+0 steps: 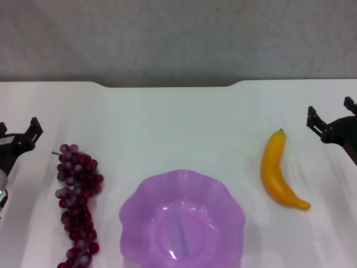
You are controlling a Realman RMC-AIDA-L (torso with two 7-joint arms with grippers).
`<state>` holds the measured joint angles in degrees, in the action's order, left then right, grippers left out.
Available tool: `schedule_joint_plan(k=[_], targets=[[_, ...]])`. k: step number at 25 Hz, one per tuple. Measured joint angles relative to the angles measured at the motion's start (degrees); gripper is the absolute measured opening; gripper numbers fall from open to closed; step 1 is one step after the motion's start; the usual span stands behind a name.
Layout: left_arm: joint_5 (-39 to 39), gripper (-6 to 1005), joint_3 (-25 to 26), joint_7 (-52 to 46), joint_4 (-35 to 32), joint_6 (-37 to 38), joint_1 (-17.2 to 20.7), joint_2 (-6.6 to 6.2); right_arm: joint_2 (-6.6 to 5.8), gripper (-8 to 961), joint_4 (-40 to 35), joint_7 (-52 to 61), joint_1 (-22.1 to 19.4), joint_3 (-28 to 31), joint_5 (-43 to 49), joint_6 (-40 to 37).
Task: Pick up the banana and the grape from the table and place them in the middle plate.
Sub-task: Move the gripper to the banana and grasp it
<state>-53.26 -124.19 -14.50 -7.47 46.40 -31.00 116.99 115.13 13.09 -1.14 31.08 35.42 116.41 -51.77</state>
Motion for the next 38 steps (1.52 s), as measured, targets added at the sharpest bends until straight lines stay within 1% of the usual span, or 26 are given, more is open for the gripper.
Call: schedule_joint_plan(k=[11,15,18,21,22,23,24,25,27,28,30,31,33,36,37,38], targets=[[0.1,822,0.0,0.0,0.0,0.0,-0.1,-0.08,-0.03,876,0.3,0.0,0.2,-0.1,0.1,0.7],[0.0,825,0.0,0.0,0.3,0.0,0.2,-0.1,-0.54,873,2.5,-0.1,2.3,-0.1,0.5,6.3],[0.0,825,0.0,0.0,0.7,0.0,0.2,-0.1,-1.05,870,3.4,-0.3,5.0,0.1,0.8,13.1],[0.0,825,0.0,0.0,0.8,-0.3,0.2,-0.1,-2.64,868,6.4,-0.5,6.3,0.3,0.8,19.6],[0.0,825,0.0,0.0,0.8,-0.5,0.2,-0.1,-3.46,867,8.0,-0.7,6.5,0.5,0.8,21.4],[0.0,825,0.0,0.0,1.1,-0.8,0.2,-0.1,-5.19,867,12.0,-1.7,6.2,1.8,0.8,25.1],[0.0,825,0.0,0.0,1.1,-0.8,0.2,-0.1,-5.19,866,12.0,-1.7,6.2,1.8,0.8,25.1],[0.0,825,0.0,0.0,1.2,-0.8,0.2,-0.1,-6.36,865,14.9,-3.1,5.6,3.2,0.8,27.6],[0.0,825,0.0,0.0,1.5,-0.9,0.2,-0.1,-8.1,863,20.2,-7.2,4.1,7.3,0.8,32.2],[0.0,825,0.0,0.0,1.5,-0.9,0.2,-0.1,-8.66,863,22.7,-9.8,3.1,9.7,0.8,34.6],[0.0,825,0.0,0.0,1.5,-1.0,0.2,-0.09,-9.05,861,28.8,-16.9,0.5,17.6,0.8,42.1],[0.0,825,0.0,0.0,1.5,-1.1,0.2,-0.09,-8.77,860,31.7,-20.8,-0.9,22.3,0.8,46.8],[0.0,825,-0.1,0.0,1.5,-1.3,0.1,-0.09,-7.29,859,36.7,-28.2,-3.7,32.2,1.0,56.8],[0.1,825,-0.3,0.0,1.5,-1.5,-0.1,-0.05,-3.65,857,43.0,-35.2,-6.7,47.9,4.4,72.6],[0.1,825,-0.3,0.0,1.5,-1.5,-0.1,-0.03,-2.31,856,45.0,-35.3,-7.2,53.1,7.4,78.0],[0.1,825,-0.3,0.0,1.5,-1.5,-0.1,-0.01,-1.39,855,46.6,-35.1,-7.5,57.1,10.2,82.7]])
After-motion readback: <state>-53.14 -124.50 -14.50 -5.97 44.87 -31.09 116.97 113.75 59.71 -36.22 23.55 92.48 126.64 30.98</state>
